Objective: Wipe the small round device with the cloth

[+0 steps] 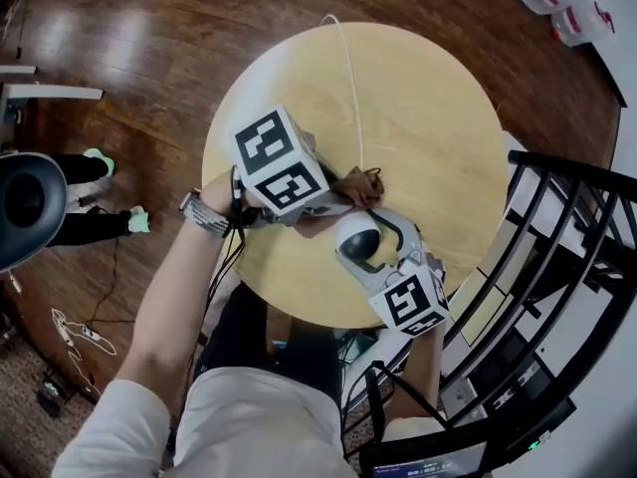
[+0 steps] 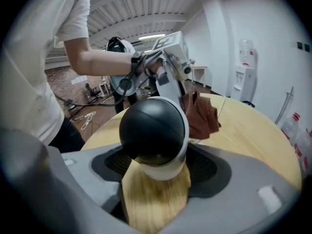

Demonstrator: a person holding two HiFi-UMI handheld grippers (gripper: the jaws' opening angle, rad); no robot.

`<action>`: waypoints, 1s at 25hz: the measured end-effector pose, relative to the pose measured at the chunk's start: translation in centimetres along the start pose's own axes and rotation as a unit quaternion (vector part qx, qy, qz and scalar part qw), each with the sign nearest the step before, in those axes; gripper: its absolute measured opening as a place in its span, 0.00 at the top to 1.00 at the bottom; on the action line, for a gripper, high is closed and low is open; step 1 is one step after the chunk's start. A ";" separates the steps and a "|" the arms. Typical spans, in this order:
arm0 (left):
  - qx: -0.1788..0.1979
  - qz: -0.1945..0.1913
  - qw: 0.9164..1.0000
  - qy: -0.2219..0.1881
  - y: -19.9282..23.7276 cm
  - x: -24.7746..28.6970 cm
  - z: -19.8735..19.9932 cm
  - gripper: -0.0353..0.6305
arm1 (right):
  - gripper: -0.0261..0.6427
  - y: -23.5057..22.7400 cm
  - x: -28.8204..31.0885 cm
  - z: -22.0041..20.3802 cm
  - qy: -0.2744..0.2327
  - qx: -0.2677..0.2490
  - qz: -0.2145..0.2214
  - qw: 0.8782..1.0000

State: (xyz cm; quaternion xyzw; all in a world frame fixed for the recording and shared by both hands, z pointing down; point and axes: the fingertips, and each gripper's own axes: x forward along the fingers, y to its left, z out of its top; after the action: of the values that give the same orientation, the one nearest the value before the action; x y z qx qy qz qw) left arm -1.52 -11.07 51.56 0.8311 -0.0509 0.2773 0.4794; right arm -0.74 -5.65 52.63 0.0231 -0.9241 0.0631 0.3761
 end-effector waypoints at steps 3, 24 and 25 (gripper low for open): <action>0.001 0.026 0.999 0.034 0.7 1.1 -0.8 0.85 | 0.44 0.4 -0.3 -0.5 0.023 -0.048 0.042 0.998; 0.251 0.093 0.913 0.309 1.5 3.8 -0.6 0.85 | 0.43 0.8 -2.0 1.9 -0.115 0.250 -0.229 0.934; 0.251 0.097 0.910 0.315 1.8 3.5 -0.7 0.85 | 0.43 0.9 -1.8 2.2 -0.115 0.241 -0.233 0.935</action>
State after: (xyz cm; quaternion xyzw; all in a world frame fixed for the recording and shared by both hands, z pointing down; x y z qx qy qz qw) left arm 0.48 -10.78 54.98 0.7847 0.0940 0.5731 0.2167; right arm -1.11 -5.08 49.71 0.3345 -0.8867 0.1917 0.2550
